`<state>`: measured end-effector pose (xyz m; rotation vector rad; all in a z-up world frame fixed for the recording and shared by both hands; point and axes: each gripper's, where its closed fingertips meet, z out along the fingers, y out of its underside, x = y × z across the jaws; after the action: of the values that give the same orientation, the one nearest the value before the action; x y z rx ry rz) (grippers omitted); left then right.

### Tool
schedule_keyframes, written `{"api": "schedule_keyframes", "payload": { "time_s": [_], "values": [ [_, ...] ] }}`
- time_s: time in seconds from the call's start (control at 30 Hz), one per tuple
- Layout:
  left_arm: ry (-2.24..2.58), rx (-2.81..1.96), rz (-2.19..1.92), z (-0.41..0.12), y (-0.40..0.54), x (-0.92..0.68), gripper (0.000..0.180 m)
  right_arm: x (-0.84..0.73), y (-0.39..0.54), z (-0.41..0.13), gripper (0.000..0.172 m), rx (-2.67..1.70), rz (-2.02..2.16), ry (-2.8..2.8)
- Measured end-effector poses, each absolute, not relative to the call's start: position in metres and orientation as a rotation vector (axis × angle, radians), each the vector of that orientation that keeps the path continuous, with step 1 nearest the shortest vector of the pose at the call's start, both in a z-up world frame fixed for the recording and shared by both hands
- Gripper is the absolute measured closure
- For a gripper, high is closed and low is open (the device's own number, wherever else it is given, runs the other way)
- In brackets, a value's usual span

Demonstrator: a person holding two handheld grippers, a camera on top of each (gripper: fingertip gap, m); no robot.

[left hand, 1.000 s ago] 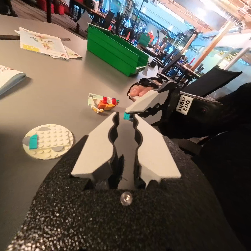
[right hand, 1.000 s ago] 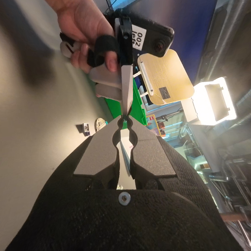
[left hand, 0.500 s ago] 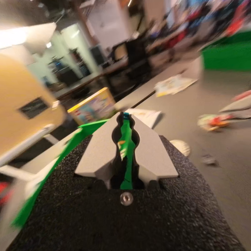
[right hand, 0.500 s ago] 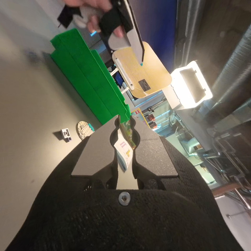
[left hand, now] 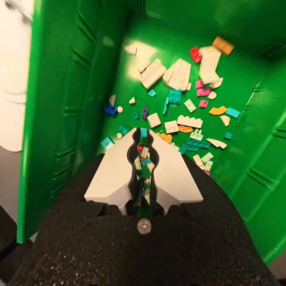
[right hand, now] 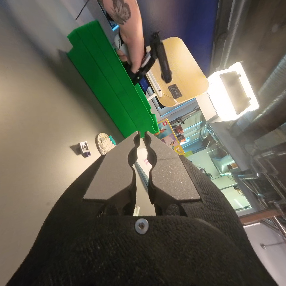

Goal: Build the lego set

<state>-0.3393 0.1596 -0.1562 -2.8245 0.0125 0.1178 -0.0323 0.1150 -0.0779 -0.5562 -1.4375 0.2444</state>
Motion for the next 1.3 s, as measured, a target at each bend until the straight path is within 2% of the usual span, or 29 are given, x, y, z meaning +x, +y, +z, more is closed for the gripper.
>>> {"api": "schedule_keyframes", "payload": {
  "time_s": [0.1, 0.13, 0.17, 0.27, 0.4, 0.5, 0.6, 0.63, 0.67, 0.73, 0.83, 0.87, 0.93, 1.2, 1.3],
  "values": [
    [0.016, -2.872, 0.168, -0.167, 0.155, -0.346, 0.175, -0.032, 0.117, -0.079, 0.169, -0.574, 0.238, -1.44],
    [-0.008, -2.863, 0.161, -0.168, 0.156, -0.346, 0.162, -0.032, 0.118, -0.081, 0.169, -0.589, 0.245, -1.453],
    [-0.039, -2.843, 0.169, -0.168, 0.157, -0.347, 0.141, -0.033, 0.118, -0.084, 0.169, -0.613, 0.263, -1.475],
    [-0.055, -2.735, 0.229, -0.153, 0.164, -0.351, 0.12, -0.035, 0.111, -0.097, 0.169, -0.699, 0.386, -1.561],
    [-0.03, -2.661, 0.364, -0.122, 0.152, -0.347, 0.124, -0.036, 0.104, -0.115, 0.163, -0.814, 0.502, -1.678],
    [0.068, -2.432, 0.445, -0.074, 0.145, -0.312, 0.127, -0.037, 0.102, -0.125, 0.161, -0.861, 0.498, -1.735],
    [0.315, -2.204, 0.25, -0.041, 0.126, -0.215, 0.152, -0.036, 0.1, -0.138, 0.16, -0.916, 0.491, -1.813],
    [0.417, -2.197, 0.093, -0.046, 0.113, -0.175, 0.163, -0.036, 0.099, -0.144, 0.159, -0.939, 0.494, -1.839],
    [0.515, -2.207, -0.098, -0.055, 0.098, -0.134, 0.167, -0.036, 0.097, -0.149, 0.157, -0.969, 0.508, -1.863],
    [0.669, -2.189, -0.375, -0.075, 0.075, -0.074, 0.166, -0.037, 0.092, -0.159, 0.153, -1.054, 0.575, -1.897],
    [0.68, -2.213, -0.366, -0.119, 0.081, -0.054, 0.156, -0.038, 0.088, -0.167, 0.144, -1.165, 0.681, -1.911],
    [0.672, -2.223, -0.36, -0.133, 0.086, -0.051, 0.148, -0.038, 0.089, -0.167, 0.144, -1.172, 0.687, -1.907],
    [0.645, -2.213, -0.375, -0.149, 0.096, -0.045, 0.144, -0.037, 0.09, -0.165, 0.144, -1.181, 0.702, -1.899],
    [0.686, -2.308, -0.365, -0.18, 0.106, -0.05, 0.141, -0.033, 0.101, -0.164, 0.14, -1.169, 0.669, -1.891],
    [0.652, -2.298, -0.428, -0.18, 0.108, -0.045, 0.152, -0.032, 0.103, -0.166, 0.14, -1.099, 0.569, -1.915]
  ]
}}
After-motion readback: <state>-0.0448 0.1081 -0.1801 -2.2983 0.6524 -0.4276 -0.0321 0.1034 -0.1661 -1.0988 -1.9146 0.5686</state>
